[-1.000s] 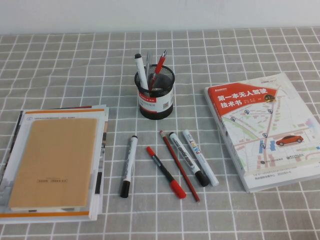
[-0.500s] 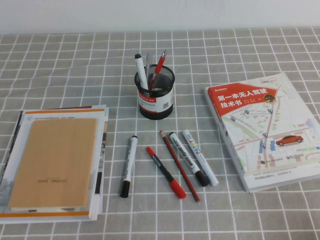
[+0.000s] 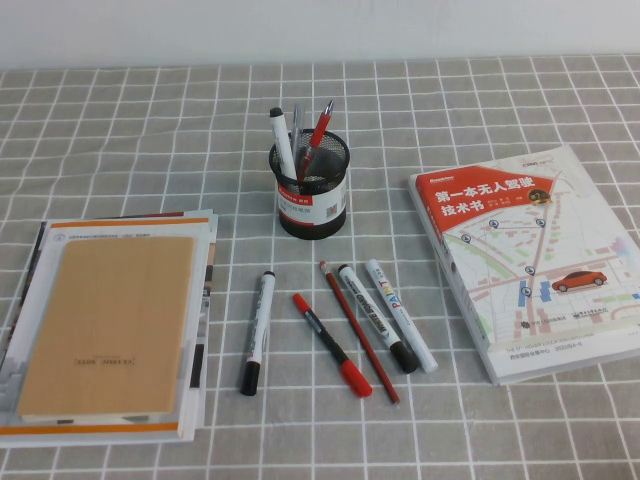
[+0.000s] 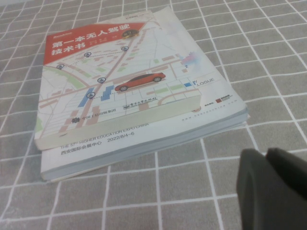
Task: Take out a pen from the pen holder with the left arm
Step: 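Take a marker out of the pen holder and lay it on the table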
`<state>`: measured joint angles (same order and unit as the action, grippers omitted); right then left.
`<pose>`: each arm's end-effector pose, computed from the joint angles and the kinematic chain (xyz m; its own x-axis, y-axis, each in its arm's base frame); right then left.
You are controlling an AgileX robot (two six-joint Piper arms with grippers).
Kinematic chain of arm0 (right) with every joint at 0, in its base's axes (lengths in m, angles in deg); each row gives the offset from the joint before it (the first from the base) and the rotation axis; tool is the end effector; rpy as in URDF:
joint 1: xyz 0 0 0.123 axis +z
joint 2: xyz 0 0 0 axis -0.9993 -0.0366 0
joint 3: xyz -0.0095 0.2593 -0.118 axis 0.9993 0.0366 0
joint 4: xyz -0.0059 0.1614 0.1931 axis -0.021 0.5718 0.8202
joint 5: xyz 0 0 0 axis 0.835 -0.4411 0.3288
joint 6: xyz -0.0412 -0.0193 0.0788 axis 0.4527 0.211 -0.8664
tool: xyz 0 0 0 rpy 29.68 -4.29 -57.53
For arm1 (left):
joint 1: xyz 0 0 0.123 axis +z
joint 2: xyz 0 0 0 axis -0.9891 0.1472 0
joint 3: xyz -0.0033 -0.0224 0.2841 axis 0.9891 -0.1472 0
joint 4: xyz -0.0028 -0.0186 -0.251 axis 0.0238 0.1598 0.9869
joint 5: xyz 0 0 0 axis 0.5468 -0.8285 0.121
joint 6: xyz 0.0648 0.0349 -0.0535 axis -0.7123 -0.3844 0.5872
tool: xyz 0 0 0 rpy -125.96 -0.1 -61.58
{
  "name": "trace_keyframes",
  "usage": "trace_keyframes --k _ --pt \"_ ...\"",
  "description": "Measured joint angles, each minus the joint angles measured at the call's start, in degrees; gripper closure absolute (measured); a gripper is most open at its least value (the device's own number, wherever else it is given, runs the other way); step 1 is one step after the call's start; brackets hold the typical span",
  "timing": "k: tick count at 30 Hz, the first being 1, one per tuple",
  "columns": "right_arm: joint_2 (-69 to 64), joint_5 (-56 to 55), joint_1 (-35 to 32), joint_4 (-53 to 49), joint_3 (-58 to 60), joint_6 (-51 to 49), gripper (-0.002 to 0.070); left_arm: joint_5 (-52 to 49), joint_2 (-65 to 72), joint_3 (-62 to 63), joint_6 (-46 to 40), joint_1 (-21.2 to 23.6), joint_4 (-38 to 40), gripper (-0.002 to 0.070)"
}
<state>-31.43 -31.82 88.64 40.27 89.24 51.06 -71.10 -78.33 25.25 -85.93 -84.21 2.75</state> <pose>0.0524 0.0037 0.1713 -0.2961 0.1904 -0.9360 0.0135 0.9807 0.1953 0.0560 0.0101 0.1932 -0.1106 0.7601 -0.6403 -0.0124 0.6432 0.7656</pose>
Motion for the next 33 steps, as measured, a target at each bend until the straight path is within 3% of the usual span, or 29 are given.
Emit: trace_keyframes --k 5,7,11,16,21,25,27,30,33 --pt "0.0 0.0 0.0 0.0 0.0 0.0 0.0689 7.52 0.0 -0.08 3.44 0.0 0.8 0.068" --pt "0.0 0.0 0.0 0.0 0.0 0.0 0.0689 15.15 0.0 -0.24 11.14 0.0 2.15 0.068" --pt "0.0 0.0 0.0 0.0 0.0 0.0 0.0689 33.38 0.0 -0.22 36.24 0.0 3.42 0.068" --pt "0.0 0.0 0.0 0.0 0.0 0.0 0.0689 47.35 -0.1 -0.22 46.5 0.0 5.21 0.068" --pt "0.0 0.0 0.0 0.0 0.0 0.0 0.0689 51.61 -0.1 -0.22 60.14 0.0 5.29 0.068" --pt "0.0 0.0 0.0 0.0 0.0 0.0 0.0689 44.85 -0.1 -0.22 76.68 0.0 4.46 0.068" --pt "0.0 0.0 0.0 0.0 0.0 0.0 0.0689 38.46 -0.1 0.51 85.57 0.0 0.24 0.068" --pt "0.0 0.0 0.0 0.0 0.0 0.0 0.0689 30.06 0.8 4.3 105.14 0.0 -13.52 0.068" --pt "0.0 0.0 0.0 0.0 0.0 0.0 0.0689 29.17 7.17 10.93 126.47 0.0 -39.24 0.068"
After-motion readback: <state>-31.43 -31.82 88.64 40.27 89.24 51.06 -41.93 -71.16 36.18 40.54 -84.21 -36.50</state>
